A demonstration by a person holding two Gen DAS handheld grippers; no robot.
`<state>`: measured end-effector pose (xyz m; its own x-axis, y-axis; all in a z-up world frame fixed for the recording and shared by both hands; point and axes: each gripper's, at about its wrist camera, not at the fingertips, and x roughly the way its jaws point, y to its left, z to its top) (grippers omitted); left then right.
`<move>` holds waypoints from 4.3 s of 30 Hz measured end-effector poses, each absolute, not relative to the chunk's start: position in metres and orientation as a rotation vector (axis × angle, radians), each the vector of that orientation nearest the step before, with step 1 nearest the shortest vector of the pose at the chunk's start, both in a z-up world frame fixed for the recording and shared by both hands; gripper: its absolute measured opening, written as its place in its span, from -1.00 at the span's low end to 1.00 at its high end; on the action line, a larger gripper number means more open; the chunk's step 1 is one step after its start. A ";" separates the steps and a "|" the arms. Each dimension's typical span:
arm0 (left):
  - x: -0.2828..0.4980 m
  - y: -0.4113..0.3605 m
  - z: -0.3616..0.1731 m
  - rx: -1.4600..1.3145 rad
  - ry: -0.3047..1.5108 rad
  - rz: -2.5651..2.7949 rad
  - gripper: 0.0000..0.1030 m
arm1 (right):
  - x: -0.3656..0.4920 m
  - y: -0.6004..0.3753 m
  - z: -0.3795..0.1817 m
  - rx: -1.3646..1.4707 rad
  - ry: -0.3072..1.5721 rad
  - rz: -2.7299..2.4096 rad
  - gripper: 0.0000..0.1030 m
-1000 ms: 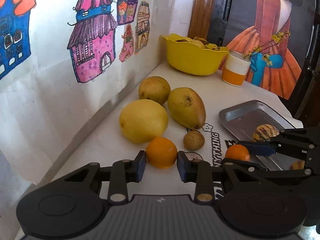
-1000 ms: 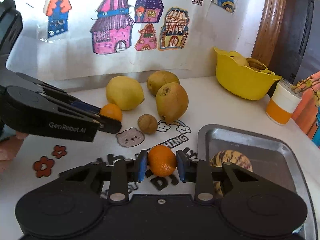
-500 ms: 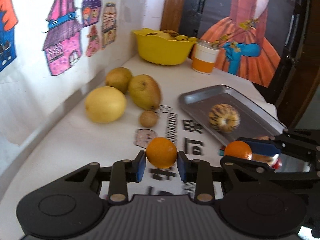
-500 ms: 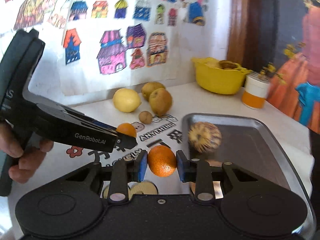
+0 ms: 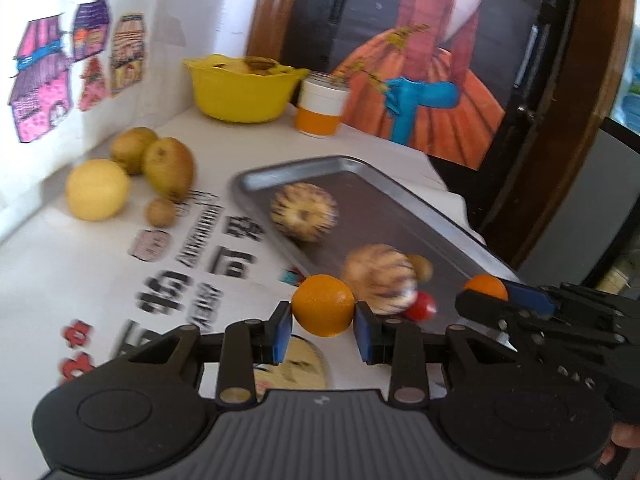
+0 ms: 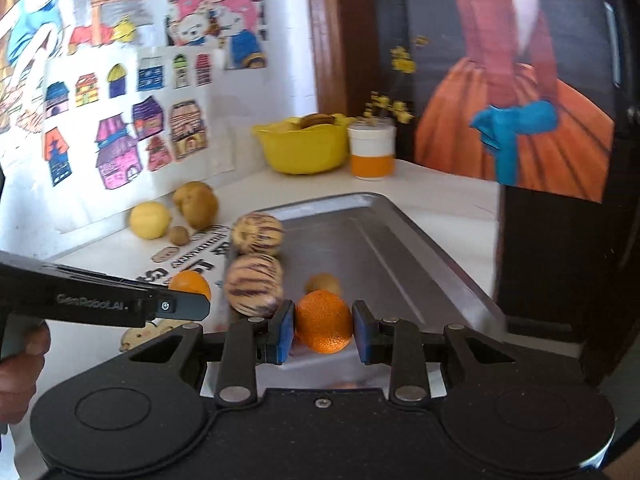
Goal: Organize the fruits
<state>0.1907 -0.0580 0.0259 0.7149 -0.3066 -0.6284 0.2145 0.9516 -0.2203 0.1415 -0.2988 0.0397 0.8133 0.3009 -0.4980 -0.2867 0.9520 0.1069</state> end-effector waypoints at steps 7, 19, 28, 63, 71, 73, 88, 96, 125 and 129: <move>0.179 -0.095 0.026 -0.118 0.725 -0.340 -0.29 | 0.133 -0.319 0.031 0.074 0.525 0.291 -0.36; 0.172 -0.128 0.021 -0.050 0.749 -0.334 -0.29 | 0.138 -0.328 0.024 0.188 0.525 0.306 -0.36; 0.171 -0.131 0.022 -0.030 0.748 -0.329 -0.29 | 0.139 -0.330 0.021 0.196 0.533 0.302 -0.33; 0.134 0.051 0.044 -0.227 0.627 0.110 0.99 | 0.129 -0.248 0.106 0.008 0.549 0.472 0.99; 0.160 0.094 0.064 -0.208 0.634 0.129 0.99 | 0.194 -0.176 0.159 -0.143 0.616 0.625 0.99; 0.175 0.097 0.068 -0.218 0.639 0.114 0.99 | 0.218 -0.159 0.150 -0.152 0.709 0.651 0.99; 0.296 0.083 0.032 -0.149 0.756 0.113 0.99 | 0.272 -0.089 0.044 -0.346 0.659 0.732 0.75; 0.324 0.080 0.018 -0.138 0.778 0.065 0.95 | 0.306 -0.073 0.021 -0.284 0.689 0.704 0.34; 0.312 0.087 0.019 -0.222 0.743 0.056 0.27 | 0.304 -0.093 0.024 -0.161 0.675 0.693 -0.41; 0.307 0.083 0.022 -0.232 0.751 0.059 0.27 | 0.294 -0.117 0.041 -0.148 0.632 0.673 -0.41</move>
<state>0.3067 0.0827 0.0224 0.7306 -0.0296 -0.6822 -0.1357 0.9728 -0.1875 0.2937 -0.1168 0.0408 0.6037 0.5360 -0.5901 -0.6228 0.7792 0.0705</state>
